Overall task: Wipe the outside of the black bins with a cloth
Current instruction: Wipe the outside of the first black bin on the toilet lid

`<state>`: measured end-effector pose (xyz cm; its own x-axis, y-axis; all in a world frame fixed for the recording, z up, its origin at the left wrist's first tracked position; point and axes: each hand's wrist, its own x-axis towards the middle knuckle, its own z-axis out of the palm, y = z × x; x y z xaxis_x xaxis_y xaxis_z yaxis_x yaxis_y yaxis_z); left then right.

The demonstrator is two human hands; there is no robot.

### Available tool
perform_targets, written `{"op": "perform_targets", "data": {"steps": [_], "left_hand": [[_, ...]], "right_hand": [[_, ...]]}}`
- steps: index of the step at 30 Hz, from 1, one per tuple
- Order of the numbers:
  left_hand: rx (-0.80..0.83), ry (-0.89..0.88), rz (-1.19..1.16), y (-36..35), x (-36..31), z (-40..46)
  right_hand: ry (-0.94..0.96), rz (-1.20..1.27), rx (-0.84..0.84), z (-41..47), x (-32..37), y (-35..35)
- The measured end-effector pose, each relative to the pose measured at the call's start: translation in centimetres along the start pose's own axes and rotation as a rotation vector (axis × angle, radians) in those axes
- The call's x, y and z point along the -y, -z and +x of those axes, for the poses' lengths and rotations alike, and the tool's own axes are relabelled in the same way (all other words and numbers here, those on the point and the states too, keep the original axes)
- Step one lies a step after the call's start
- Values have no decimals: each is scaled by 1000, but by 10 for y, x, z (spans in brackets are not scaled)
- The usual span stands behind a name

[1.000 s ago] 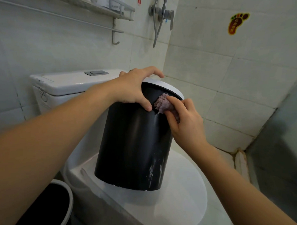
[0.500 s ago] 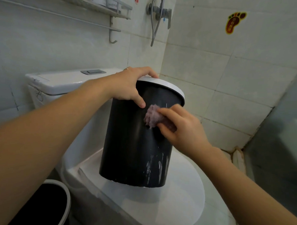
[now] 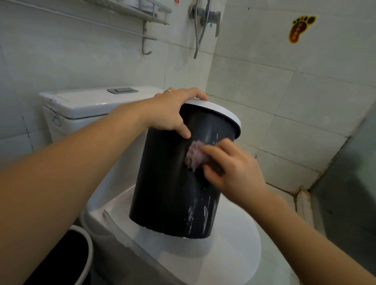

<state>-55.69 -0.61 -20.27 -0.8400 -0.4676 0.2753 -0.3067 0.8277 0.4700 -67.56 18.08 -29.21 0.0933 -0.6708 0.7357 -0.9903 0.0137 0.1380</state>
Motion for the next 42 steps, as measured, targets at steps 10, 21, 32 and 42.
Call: {"op": "perform_targets", "data": {"steps": [10,21,32,42], "left_hand": [[-21,-40,2,-4,-2,-3],[-66,-89,82,-11,2,1],[-47,-76,64,-9,4,2],[-56,-68,62,-9,7,3]], "right_hand": [[-116,-12,-15,-4,5,2],[29,15,39,-41,9,-3],[145,71,158,-71,21,-8],[22,85,107,-60,23,-8]]}}
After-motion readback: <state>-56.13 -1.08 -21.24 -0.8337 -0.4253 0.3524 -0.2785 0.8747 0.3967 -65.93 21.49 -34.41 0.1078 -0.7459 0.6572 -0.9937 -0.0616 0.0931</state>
